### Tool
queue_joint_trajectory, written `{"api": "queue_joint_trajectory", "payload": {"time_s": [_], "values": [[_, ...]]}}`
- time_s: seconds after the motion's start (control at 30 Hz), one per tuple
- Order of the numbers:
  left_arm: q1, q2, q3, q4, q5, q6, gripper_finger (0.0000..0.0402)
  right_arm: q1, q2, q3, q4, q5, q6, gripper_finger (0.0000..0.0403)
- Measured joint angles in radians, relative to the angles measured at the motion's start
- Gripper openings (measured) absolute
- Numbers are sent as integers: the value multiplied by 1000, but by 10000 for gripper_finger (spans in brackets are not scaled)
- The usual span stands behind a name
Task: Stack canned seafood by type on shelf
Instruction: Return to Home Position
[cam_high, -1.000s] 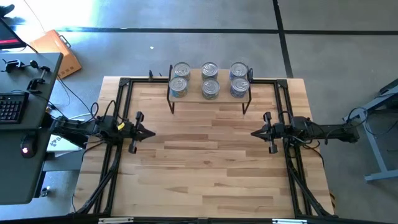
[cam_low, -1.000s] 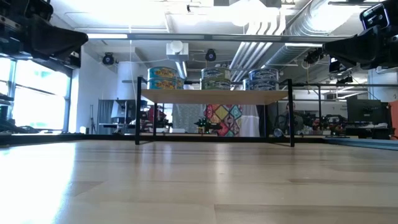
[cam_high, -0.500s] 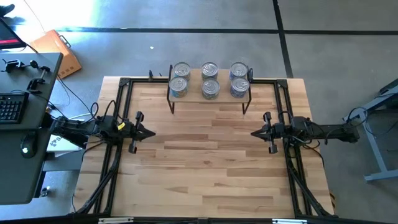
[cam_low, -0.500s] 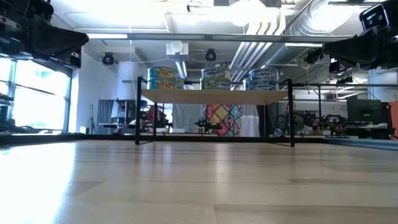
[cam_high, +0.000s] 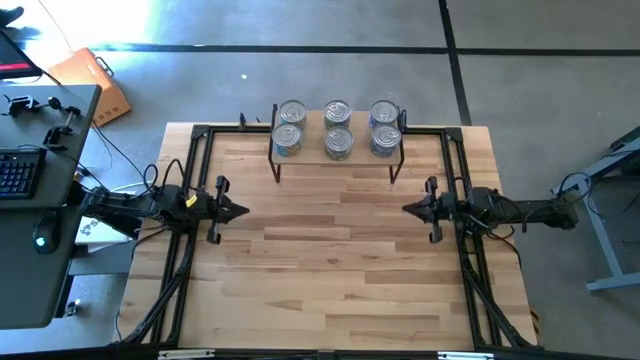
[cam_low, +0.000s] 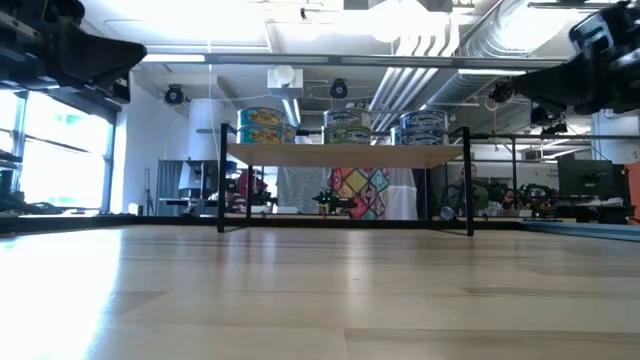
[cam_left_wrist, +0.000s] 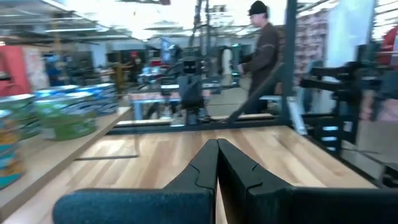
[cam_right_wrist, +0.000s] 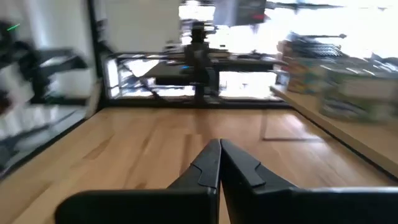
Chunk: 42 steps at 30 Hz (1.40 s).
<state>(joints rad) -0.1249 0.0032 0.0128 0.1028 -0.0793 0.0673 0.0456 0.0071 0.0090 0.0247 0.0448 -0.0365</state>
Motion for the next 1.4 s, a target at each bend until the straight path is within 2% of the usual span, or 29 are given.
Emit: {"api": "queue_joint_trajectory", "payload": {"time_s": [0.1,0.23,1.4], "values": [[0,0,0,-8,-70,-6,0,0,0,0,11,71,56,0],[0,0,0,-8,-115,-4,0,0,0,0,11,78,32,0],[0,0,0,-8,-115,-4,0,0,0,0,13,76,10,0]]}}
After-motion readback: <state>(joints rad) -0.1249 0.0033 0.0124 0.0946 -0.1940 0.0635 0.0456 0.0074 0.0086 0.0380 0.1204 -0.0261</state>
